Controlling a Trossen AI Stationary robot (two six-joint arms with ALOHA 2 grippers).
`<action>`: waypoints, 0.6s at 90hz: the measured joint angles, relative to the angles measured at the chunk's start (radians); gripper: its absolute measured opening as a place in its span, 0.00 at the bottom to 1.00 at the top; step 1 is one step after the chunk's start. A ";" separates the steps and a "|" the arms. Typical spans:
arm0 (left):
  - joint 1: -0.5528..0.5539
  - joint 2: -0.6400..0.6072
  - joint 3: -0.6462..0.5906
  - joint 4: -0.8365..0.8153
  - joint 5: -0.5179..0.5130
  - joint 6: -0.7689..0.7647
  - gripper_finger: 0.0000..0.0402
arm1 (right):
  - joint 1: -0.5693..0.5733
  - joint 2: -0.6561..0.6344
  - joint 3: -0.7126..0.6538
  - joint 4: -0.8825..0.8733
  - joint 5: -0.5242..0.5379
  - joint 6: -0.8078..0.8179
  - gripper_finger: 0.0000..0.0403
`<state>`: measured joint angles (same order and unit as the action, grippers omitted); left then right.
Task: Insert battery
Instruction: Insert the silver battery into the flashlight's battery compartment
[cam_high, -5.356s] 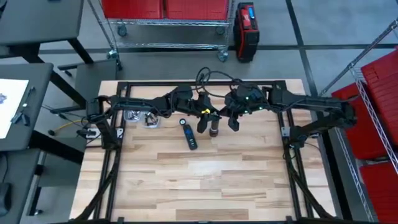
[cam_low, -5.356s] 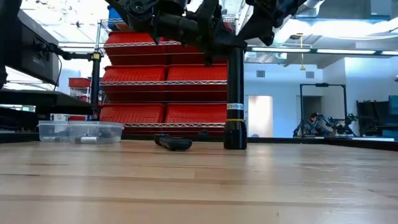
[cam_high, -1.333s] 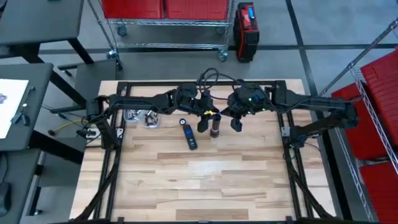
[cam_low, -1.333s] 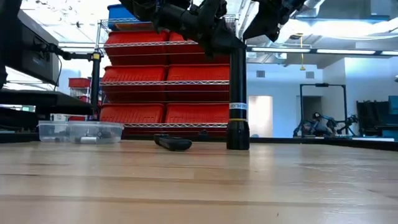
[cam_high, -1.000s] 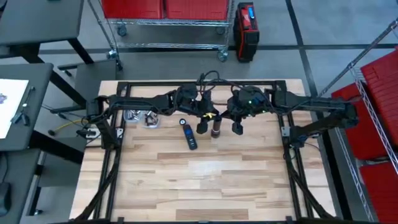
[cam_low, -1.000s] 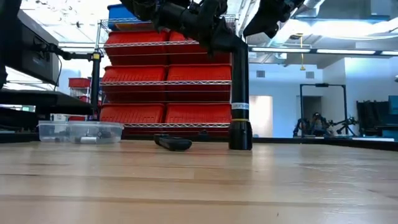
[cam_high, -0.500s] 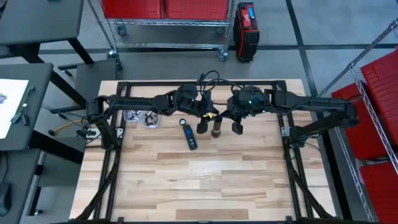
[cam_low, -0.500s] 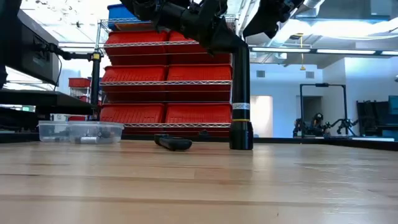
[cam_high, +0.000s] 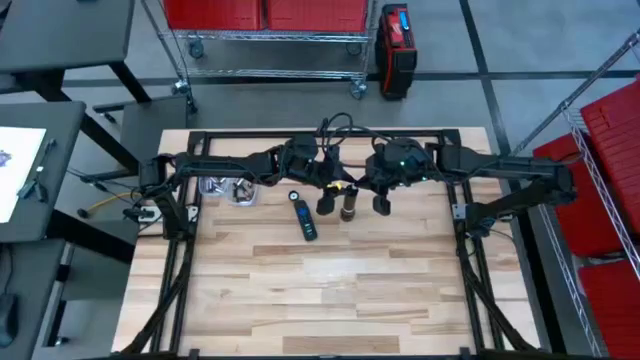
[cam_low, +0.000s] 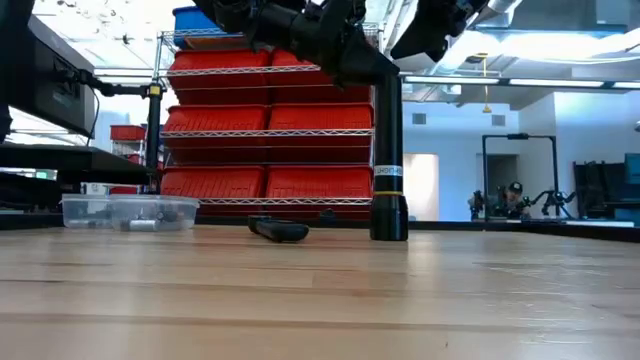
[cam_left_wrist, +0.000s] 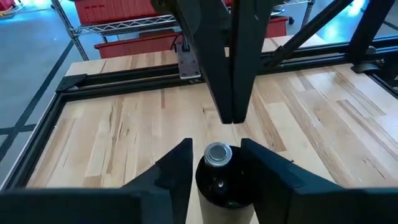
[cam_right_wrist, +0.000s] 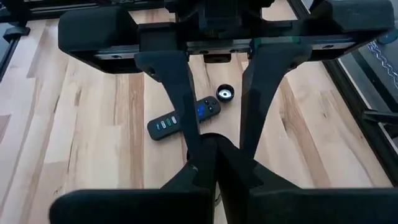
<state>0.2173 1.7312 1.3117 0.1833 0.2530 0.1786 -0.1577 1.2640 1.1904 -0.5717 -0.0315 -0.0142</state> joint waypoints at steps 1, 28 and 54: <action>0.000 -0.002 0.000 0.001 0.000 0.000 0.29 | 0.000 0.000 0.004 -0.001 0.000 0.001 0.00; 0.000 -0.073 0.000 -0.021 -0.001 0.042 0.29 | -0.005 -0.002 0.058 -0.014 -0.001 0.063 0.01; 0.005 -0.216 0.000 -0.240 -0.131 0.011 0.29 | -0.029 -0.003 0.038 -0.132 -0.004 0.176 0.29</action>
<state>0.2224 1.5148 1.3121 -0.0567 0.1220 0.1893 -0.1867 1.2613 1.2281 -0.7040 -0.0353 0.1620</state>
